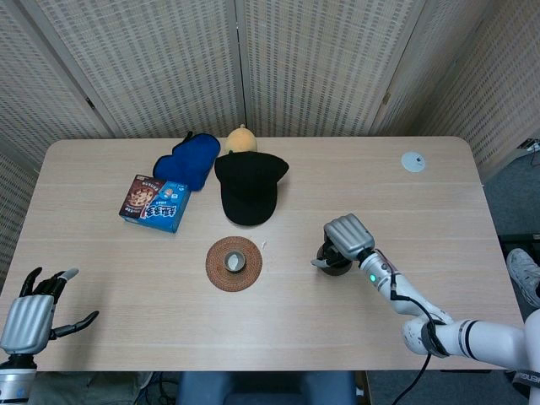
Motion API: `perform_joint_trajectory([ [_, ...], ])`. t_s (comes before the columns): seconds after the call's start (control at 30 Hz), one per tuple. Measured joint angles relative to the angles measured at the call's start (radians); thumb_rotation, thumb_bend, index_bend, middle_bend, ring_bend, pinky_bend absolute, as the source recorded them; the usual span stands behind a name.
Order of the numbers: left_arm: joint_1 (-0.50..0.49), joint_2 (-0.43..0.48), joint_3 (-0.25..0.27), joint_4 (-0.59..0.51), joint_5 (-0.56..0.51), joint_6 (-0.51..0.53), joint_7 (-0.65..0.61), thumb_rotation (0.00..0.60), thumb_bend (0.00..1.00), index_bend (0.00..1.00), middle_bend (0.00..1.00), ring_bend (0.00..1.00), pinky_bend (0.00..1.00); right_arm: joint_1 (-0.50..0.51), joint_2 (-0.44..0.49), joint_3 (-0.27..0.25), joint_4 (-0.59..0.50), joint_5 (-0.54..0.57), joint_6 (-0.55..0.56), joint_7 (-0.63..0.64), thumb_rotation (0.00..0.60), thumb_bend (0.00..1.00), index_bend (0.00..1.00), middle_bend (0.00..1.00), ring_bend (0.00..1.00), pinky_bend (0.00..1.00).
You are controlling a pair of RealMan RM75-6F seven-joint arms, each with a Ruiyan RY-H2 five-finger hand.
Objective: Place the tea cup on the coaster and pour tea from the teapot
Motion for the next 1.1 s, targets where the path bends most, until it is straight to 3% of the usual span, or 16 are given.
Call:
perform_joint_trajectory([
  [0.63, -0.001, -0.005, 0.006, 0.002, 0.000, -0.002, -0.002, 0.107, 0.06, 0.19, 0.23, 0.29, 0.05, -0.038, -0.058, -0.009, 0.066, -0.023, 0.005, -0.030, 0.277, 0.00, 1.00, 1.00, 1.00, 0.58],
  [0.73, -0.002, -0.006, 0.006, 0.003, -0.001, -0.003, -0.003, 0.110, 0.06, 0.19, 0.23, 0.29, 0.05, -0.043, -0.064, -0.009, 0.072, -0.025, 0.004, -0.030, 0.276, 0.00, 1.00, 1.00, 0.99, 0.54],
  [0.87, -0.003, -0.006, 0.006, 0.004, -0.001, -0.004, -0.004, 0.110, 0.06, 0.19, 0.23, 0.29, 0.05, -0.048, -0.069, -0.008, 0.079, -0.027, -0.003, -0.028, 0.275, 0.00, 1.00, 1.00, 0.97, 0.41],
  [1.1, -0.004, -0.008, 0.006, 0.008, -0.005, -0.007, -0.005, 0.112, 0.06, 0.19, 0.23, 0.29, 0.05, -0.052, -0.076, -0.005, 0.087, -0.030, -0.018, -0.023, 0.276, 0.00, 1.00, 1.00, 0.95, 0.33],
])
